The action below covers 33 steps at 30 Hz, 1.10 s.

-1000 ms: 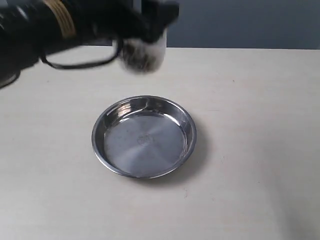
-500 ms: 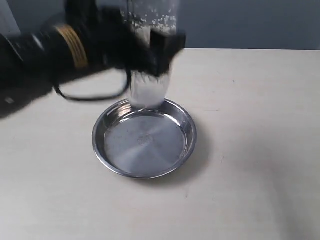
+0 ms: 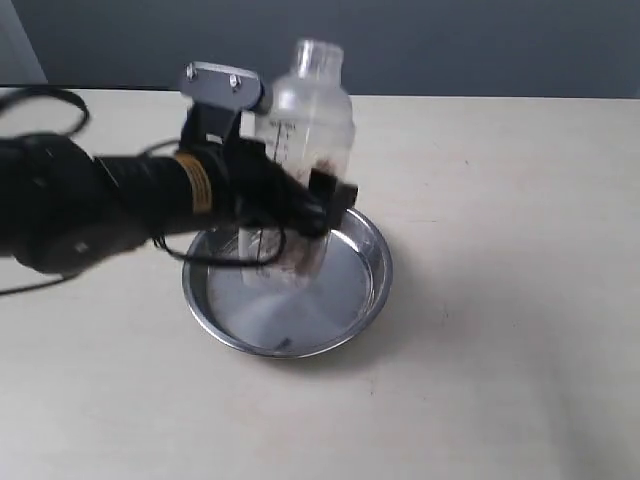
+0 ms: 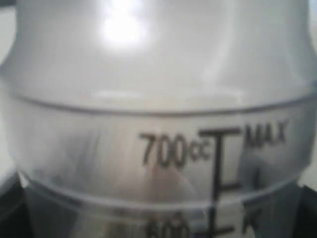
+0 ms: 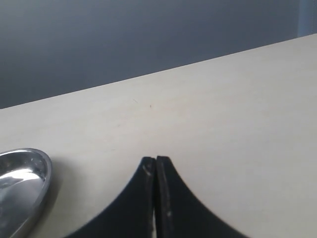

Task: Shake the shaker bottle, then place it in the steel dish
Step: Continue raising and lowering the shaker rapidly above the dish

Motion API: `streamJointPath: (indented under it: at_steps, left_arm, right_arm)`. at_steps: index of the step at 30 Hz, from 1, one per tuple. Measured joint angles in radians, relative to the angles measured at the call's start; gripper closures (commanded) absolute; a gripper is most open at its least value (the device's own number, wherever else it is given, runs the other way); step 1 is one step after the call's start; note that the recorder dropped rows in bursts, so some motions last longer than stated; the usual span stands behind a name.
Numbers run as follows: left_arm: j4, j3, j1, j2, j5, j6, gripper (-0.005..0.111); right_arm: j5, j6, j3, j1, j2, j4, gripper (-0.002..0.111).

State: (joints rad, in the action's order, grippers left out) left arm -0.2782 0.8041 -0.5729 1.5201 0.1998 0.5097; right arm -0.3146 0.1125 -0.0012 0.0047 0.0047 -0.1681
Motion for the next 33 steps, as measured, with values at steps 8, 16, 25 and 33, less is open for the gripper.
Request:
streamJointPath:
  at_steps: [8, 16, 25, 33]
  left_arm:
    - [-0.083, 0.039, -0.008, -0.022, -0.005, -0.048, 0.106]
    - [-0.078, 0.157, 0.012, -0.161, 0.033, -0.055, 0.106]
    - [-0.08, 0.111, 0.006, -0.114, -0.012, -0.002, 0.106]
    - [-0.134, 0.074, 0.006, -0.026, -0.08, -0.001, 0.106]
  right_arm:
    - [0.002, 0.0, 0.0, 0.0, 0.0, 0.0, 0.109]
    - [0.002, 0.0, 0.0, 0.0, 0.0, 0.0, 0.109]
    - [0.002, 0.0, 0.0, 0.0, 0.0, 0.0, 0.109]
    - [0.002, 0.0, 0.0, 0.0, 0.0, 0.0, 0.109]
